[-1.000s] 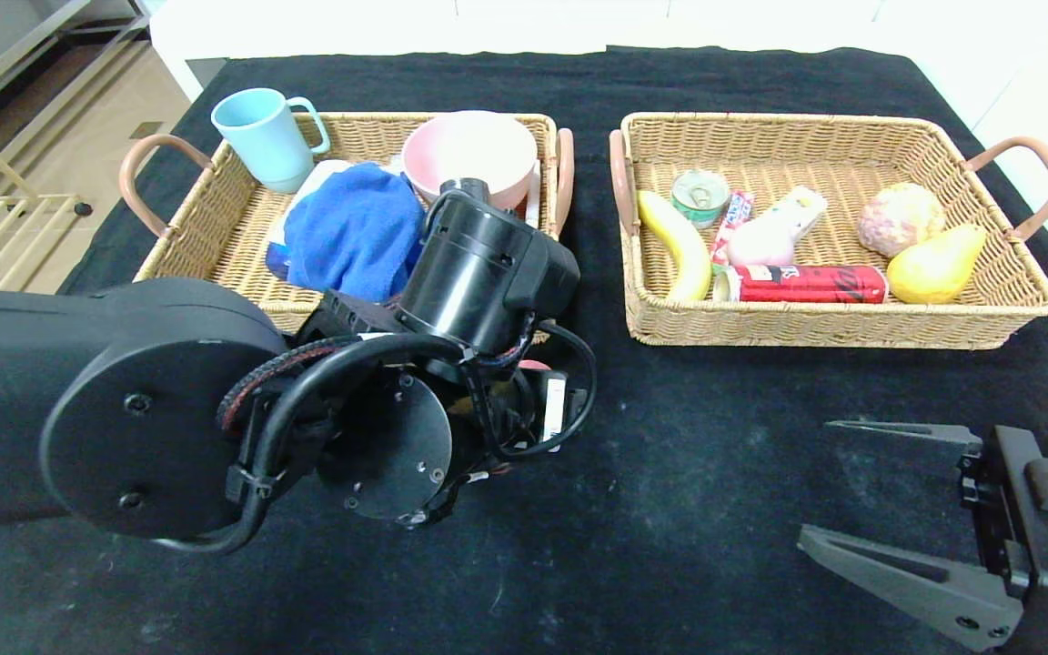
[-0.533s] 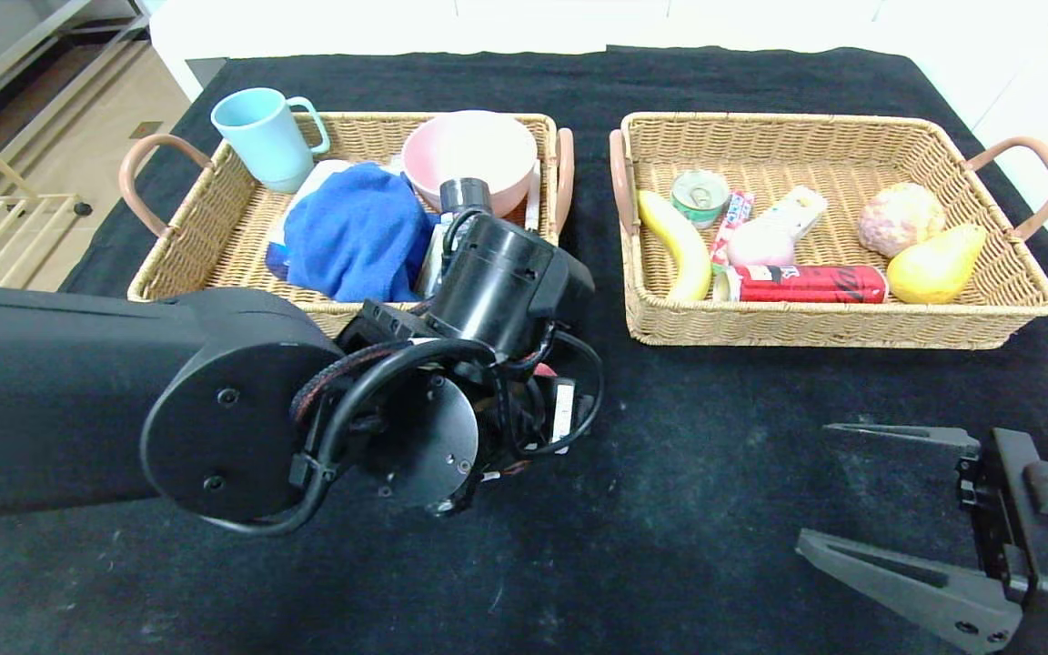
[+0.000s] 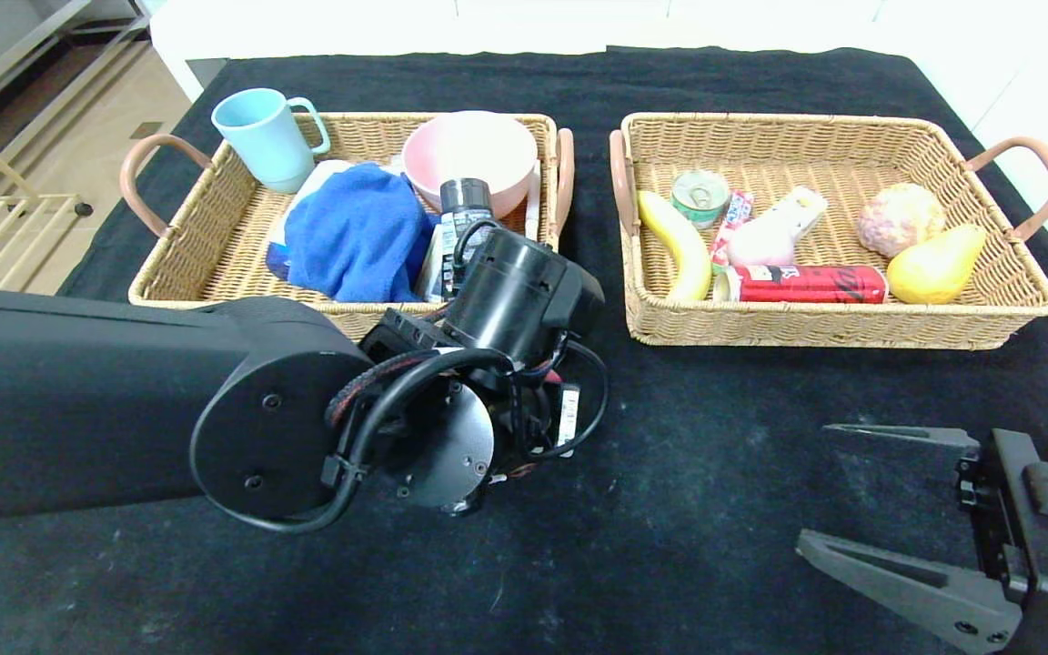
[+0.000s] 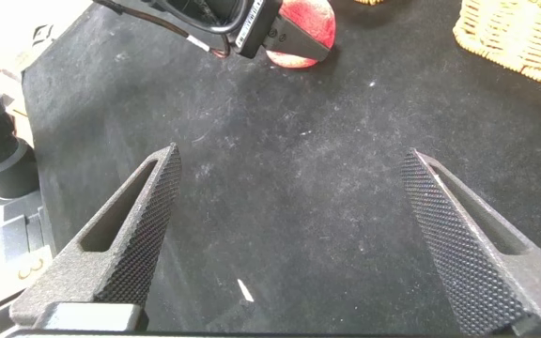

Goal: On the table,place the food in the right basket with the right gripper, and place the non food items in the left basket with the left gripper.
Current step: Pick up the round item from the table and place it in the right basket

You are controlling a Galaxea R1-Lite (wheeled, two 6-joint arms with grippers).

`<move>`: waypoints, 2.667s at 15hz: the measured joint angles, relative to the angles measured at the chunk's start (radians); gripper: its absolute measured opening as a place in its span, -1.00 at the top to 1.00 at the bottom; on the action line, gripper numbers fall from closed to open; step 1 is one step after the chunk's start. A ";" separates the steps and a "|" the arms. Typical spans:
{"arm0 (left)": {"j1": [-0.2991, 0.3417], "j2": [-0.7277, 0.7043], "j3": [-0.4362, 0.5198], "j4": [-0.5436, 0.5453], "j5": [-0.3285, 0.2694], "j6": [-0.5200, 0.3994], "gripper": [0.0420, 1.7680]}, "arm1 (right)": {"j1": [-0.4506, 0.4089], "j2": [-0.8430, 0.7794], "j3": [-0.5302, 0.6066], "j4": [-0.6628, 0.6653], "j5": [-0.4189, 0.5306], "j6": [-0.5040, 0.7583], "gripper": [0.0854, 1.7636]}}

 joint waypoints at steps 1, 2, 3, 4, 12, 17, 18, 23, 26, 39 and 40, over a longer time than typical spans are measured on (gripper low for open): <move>0.000 0.001 0.001 -0.001 -0.001 0.000 -0.32 | 0.000 -0.001 0.000 0.000 0.000 0.000 -0.94; 0.000 0.001 0.004 -0.001 -0.001 0.000 -0.31 | 0.000 -0.001 0.000 0.000 0.000 0.000 -0.94; 0.000 0.001 0.005 -0.001 -0.001 -0.001 -0.31 | 0.001 -0.001 0.000 0.000 0.000 0.000 -0.94; 0.000 0.001 0.007 -0.001 -0.001 -0.001 -0.31 | 0.001 -0.001 0.000 0.000 0.000 0.000 -0.94; -0.006 -0.022 0.031 0.007 0.010 0.018 -0.29 | 0.006 0.006 -0.001 -0.002 -0.001 0.000 -0.94; -0.057 -0.133 0.051 0.009 0.010 0.079 -0.29 | -0.020 -0.003 -0.015 0.003 -0.001 0.000 -0.94; -0.083 -0.155 0.050 0.007 0.009 0.083 -0.29 | -0.027 -0.007 -0.018 0.004 -0.001 0.000 -0.94; -0.169 -0.177 -0.025 -0.107 -0.024 0.199 -0.28 | -0.084 -0.024 -0.064 0.064 0.000 0.000 -0.94; -0.164 -0.133 -0.102 -0.156 -0.107 0.280 -0.28 | -0.116 -0.032 -0.085 0.068 0.001 0.000 -0.94; -0.050 0.102 -0.263 -0.419 -0.260 0.495 -0.28 | -0.130 -0.086 -0.101 0.067 0.003 0.008 -0.94; -0.049 0.119 -0.280 -0.419 -0.269 0.508 -0.28 | -0.130 -0.090 -0.103 0.068 0.003 0.009 -0.94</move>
